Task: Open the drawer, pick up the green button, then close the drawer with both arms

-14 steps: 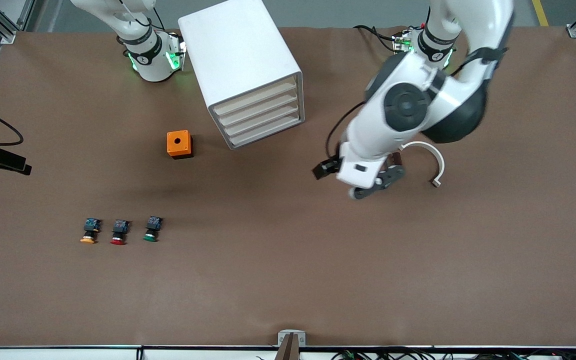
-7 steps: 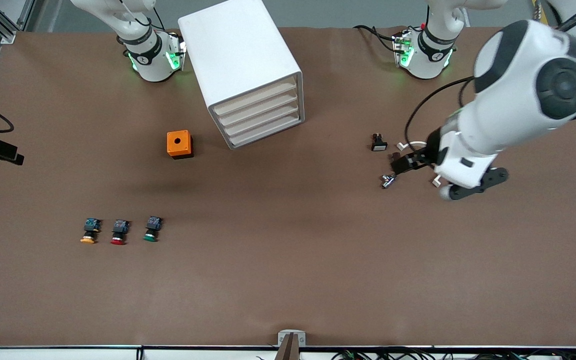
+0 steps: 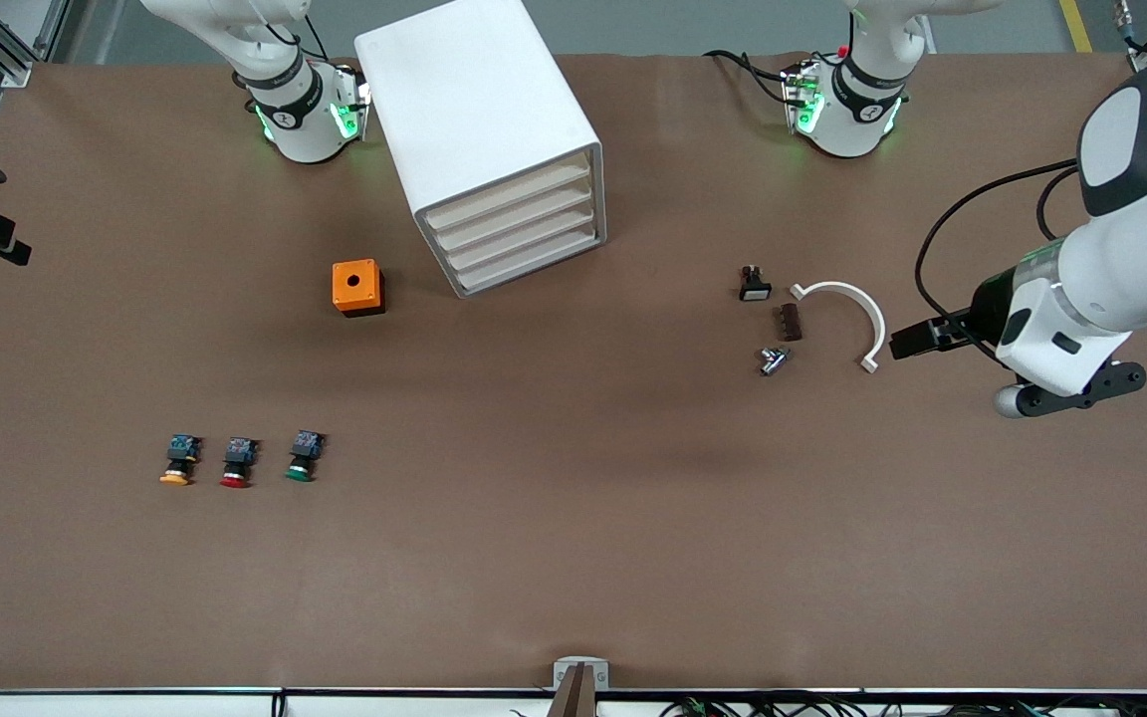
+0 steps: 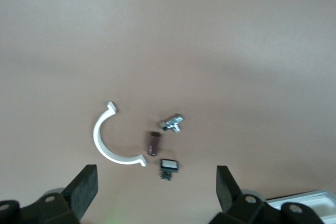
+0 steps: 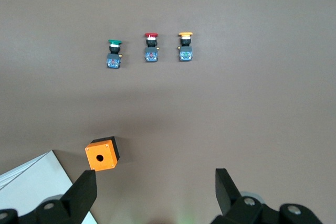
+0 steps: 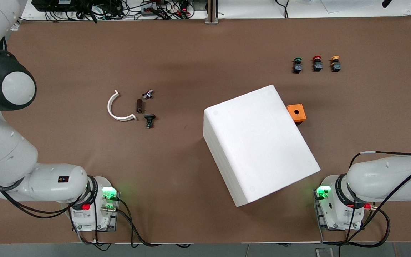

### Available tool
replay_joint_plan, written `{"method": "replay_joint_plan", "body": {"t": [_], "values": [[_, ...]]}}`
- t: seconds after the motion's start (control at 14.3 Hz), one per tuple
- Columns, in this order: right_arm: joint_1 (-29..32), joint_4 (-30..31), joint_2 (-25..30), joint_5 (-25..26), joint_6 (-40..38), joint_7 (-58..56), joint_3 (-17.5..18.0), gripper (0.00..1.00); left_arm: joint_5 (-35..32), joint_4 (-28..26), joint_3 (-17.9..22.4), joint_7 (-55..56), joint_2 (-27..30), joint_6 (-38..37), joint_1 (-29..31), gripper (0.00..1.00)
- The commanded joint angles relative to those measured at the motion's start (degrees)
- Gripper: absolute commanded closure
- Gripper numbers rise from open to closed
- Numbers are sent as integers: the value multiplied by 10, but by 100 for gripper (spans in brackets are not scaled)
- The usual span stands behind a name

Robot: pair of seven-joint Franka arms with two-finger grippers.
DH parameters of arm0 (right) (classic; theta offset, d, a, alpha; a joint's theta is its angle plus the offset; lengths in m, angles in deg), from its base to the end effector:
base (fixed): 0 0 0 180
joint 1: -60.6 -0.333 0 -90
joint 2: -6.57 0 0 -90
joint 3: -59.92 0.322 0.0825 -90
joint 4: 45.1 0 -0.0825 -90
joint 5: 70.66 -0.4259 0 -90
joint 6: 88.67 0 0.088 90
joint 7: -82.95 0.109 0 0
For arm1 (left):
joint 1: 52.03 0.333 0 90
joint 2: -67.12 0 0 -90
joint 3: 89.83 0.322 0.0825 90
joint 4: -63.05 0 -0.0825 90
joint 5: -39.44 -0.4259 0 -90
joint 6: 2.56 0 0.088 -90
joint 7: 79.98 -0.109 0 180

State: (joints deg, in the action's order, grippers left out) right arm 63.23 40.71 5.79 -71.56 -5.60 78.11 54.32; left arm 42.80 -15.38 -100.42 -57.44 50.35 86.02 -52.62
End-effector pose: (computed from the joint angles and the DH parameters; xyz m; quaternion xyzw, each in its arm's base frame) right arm 0.5825 -0.0819 0.6474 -0.9991 0.0289 0.0297 0.0106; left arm 0.6664 -0.1215 0.5461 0.9917 0.1019 -0.0690 0.0376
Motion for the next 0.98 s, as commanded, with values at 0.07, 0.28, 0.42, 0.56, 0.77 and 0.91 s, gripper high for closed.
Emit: {"method": "replay_joint_plan", "body": {"t": [0.07,0.28,0.42,0.56,0.77,0.91], "values": [[-5,51,40,-1,12,-6,8,0,-12,-37,64,-86,35,-10,-18,1],[-12,58,46,1,31,-6,8,0,-12,-85,96,-144,65,7,-14,1],[-12,59,46,4,38,-7,6,0,-12,-105,109,-152,68,39,-15,1],[-13,59,47,5,43,-11,5,0,-12,-119,110,-152,69,66,-14,1],[-13,59,48,4,45,-10,3,0,-12,-136,110,-152,86,101,-13,1],[-20,66,60,4,46,-10,2,0,-12,-149,110,-152,103,106,-13,1]]}}
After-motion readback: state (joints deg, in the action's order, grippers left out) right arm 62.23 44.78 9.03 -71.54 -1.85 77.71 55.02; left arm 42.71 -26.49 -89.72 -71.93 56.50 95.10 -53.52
